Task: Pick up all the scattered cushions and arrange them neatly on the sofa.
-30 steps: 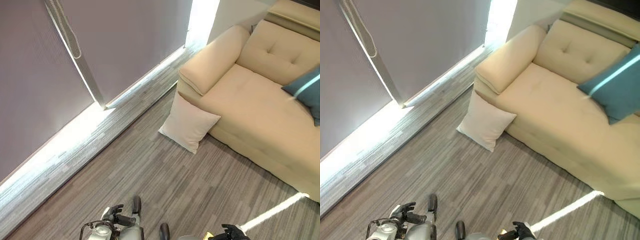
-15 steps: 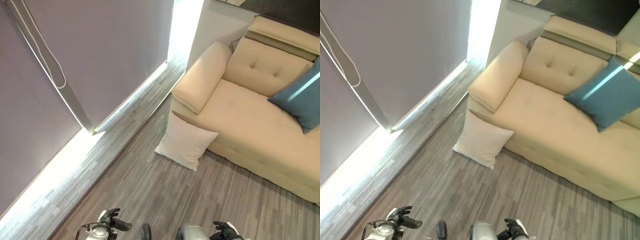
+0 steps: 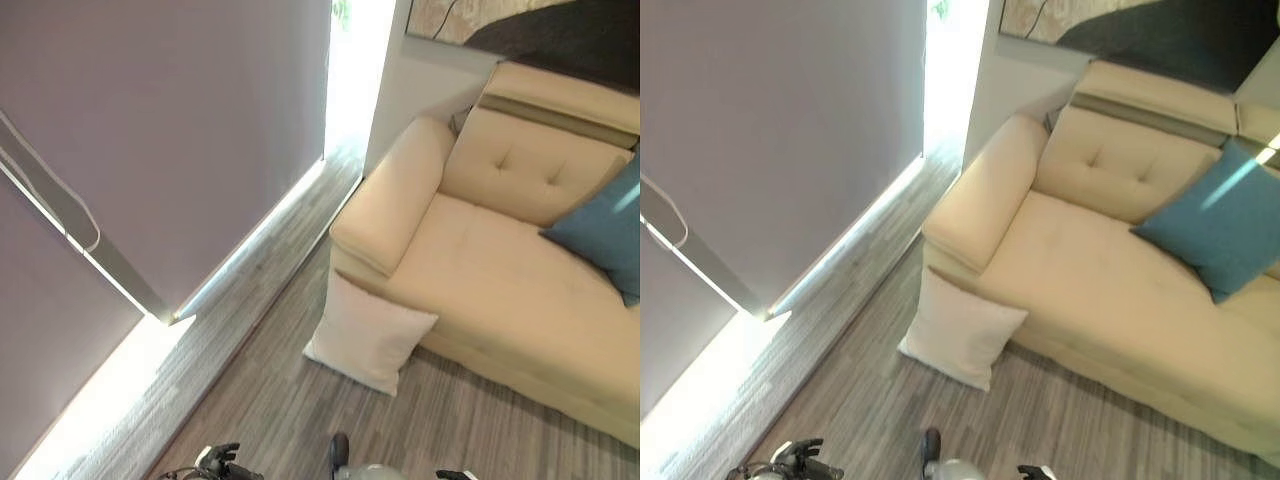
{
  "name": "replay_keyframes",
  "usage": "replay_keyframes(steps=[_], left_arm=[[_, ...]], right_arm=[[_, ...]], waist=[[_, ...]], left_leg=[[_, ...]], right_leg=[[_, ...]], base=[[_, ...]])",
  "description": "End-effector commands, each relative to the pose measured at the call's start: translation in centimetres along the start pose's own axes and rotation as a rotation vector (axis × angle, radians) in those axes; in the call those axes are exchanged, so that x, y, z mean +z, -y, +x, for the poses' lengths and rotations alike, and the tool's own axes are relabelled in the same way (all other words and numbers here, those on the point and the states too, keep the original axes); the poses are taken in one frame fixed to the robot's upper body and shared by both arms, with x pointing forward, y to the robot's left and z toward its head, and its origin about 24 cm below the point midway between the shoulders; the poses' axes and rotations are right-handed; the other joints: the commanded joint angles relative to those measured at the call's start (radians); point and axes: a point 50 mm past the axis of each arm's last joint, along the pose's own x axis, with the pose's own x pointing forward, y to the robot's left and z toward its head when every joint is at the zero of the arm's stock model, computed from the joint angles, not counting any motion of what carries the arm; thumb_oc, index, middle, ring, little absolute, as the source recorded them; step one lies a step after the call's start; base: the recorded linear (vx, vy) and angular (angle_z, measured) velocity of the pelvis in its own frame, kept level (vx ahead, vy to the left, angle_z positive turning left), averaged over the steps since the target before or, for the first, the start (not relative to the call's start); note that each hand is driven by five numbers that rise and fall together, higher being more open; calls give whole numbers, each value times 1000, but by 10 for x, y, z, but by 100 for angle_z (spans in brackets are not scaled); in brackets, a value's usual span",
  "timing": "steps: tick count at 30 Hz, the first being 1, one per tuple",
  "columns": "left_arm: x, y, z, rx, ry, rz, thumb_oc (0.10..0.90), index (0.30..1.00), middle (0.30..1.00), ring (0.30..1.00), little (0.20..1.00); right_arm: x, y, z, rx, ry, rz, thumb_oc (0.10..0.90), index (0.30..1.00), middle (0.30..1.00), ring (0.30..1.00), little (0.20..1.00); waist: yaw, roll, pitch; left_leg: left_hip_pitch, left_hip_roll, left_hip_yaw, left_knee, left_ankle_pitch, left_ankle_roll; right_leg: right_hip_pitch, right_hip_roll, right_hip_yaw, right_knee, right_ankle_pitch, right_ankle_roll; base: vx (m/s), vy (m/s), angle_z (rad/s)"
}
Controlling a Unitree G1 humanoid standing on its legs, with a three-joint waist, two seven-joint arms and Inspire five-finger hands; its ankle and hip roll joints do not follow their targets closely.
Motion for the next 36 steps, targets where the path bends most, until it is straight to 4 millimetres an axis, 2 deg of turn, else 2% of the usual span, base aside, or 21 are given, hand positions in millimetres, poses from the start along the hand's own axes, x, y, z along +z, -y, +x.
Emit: replay_keyframes(steps=[1,2,3,4,5,6,7,11,13,14,15,17,20,22,23,24,25,27,28,34,36], left_arm=[[32,-14,3,21,115,46,800,900,900,900,900],[33,-12,3,14,117,49,800,900,900,900,900],[32,-8,3,8,117,46,800,900,900,900,900],[32,-8,3,8,116,40,800,900,900,900,900],[32,-7,3,7,116,40,800,900,900,900,900],[28,-4,3,1,103,30,800,900,900,900,900],[22,-1,3,-10,80,34,800,900,900,900,900],[18,-1,2,-17,70,55,800,900,900,900,900],[18,-8,2,1,71,47,800,900,900,900,900],[19,-8,2,1,71,48,800,900,900,900,900],[19,-14,2,19,72,43,800,900,900,900,900],[17,-20,2,34,68,45,800,900,900,900,900],[13,-25,1,47,57,43,800,900,900,900,900],[11,-28,0,57,51,37,800,900,900,900,900],[12,-29,0,62,54,30,800,900,900,900,900],[12,-29,0,62,54,30,800,900,900,900,900],[13,-30,1,66,55,24,800,900,900,900,900],[12,-29,1,63,53,26,800,900,900,900,900],[10,-25,1,51,48,42,800,900,900,900,900],[9,-13,1,11,46,66,800,900,900,900,900],[15,-9,1,-2,65,71,800,900,900,900,900]], right_arm=[[2,23,1,-72,9,20,800,900,900,900,900],[2,23,1,-72,11,14,800,900,900,900,900],[2,23,1,-73,14,-1,800,900,900,900,900],[3,24,1,-75,16,-6,800,900,900,900,900],[3,24,1,-75,16,-7,800,900,900,900,900],[5,28,2,-84,21,-9,800,900,900,900,900],[2,26,1,-73,12,-13,800,900,900,900,900],[3,21,1,-60,22,-11,800,900,900,900,900],[9,14,1,-40,40,-9,800,900,900,900,900],[9,14,1,-40,40,-9,800,900,900,900,900],[16,12,2,-37,60,-18,800,900,900,900,900],[23,10,2,-30,85,-34,800,900,900,900,900],[27,9,2,-28,103,-40,800,900,900,900,900],[32,9,2,-30,121,-46,800,900,900,900,900],[35,10,2,-35,133,-51,800,900,900,900,900],[35,10,2,-35,133,-51,800,900,900,900,900],[37,10,3,-36,138,-50,800,900,900,900,900],[35,11,3,-38,132,-44,800,900,900,900,900],[30,11,2,-37,115,-41,800,900,900,900,900],[22,15,2,-51,93,-33,800,900,900,900,900],[20,18,2,-58,94,-13,800,900,900,900,900]], waist=[[-15,-53,49],[-8,-58,48],[10,-52,52],[16,-46,47],[17,-46,49],[28,-29,50],[22,-18,42],[19,-11,33],[21,-5,40],[22,-5,41],[31,0,50],[42,1,54],[47,1,54],[55,-2,53],[62,-3,49],[61,-3,49],[54,-1,49],[48,0,48],[38,1,46],[28,19,44],[17,14,71]], left_leg=[[-58,-19,3,-177,74,80],[-64,-18,-12,-240,44,94],[-77,-27,-71,-383,31,100],[-93,-35,-120,-457,62,96],[-86,-36,-119,-463,63,96],[-90,-37,-179,-525,97,89],[-69,-29,-185,-558,101,90],[-31,-36,-163,-596,102,106],[-14,-40,-119,-605,92,127],[-13,-40,-118,-605,92,127],[-9,-35,-81,-600,83,138],[6,-28,-48,-612,75,144],[27,-28,-29,-632,75,146],[42,-30,-10,-650,75,145],[56,-33,7,-679,76,141],[57,-33,6,-680,77,141],[68,-40,4,-695,76,142],[69,-46,0,-694,79,144],[77,-60,-5,-704,79,148],[87,-62,-9,-712,64,141],[27,-54,4,-555,26,106]], right_leg=[[37,-48,28,36,-129,127],[48,-52,47,29,-134,136],[66,-47,87,17,-145,153],[66,-40,103,13,-148,156],[70,-41,103,13,-149,156],[85,-38,133,17,-166,161],[88,-37,141,25,-170,163],[65,-56,162,74,-177,174],[29,-83,164,138,-185,197],[29,-83,165,139,-185,197],[-3,-99,145,183,-181,213],[-26,-109,105,210,-174,223],[-43,-100,71,219,-167,224],[-51,-97,4,197,-160,221],[-57,-95,-75,162,-149,213],[-56,-94,-76,161,-148,213],[-86,-79,-107,138,-142,206],[-83,-72,-94,120,-139,209],[-75,-52,-45,99,-132,200],[-44,-46,-38,57,-128,188],[-32,-60,-41,54,-138,170]], base=[[162,62,-88],[209,113,-60],[271,161,-48],[199,128,-28],[182,163,-76],[180,172,-93],[227,257,-109],[94,197,-64],[31,194,-69],[-7,211,-84],[-8,128,-52],[10,115,-87],[33,52,-54],[54,29,-31],[43,-1,-31],[92,-9,-29],[62,-11,-25],[100,-11,-16],[149,-22,6],[109,-51,10],[31,-67,13]])
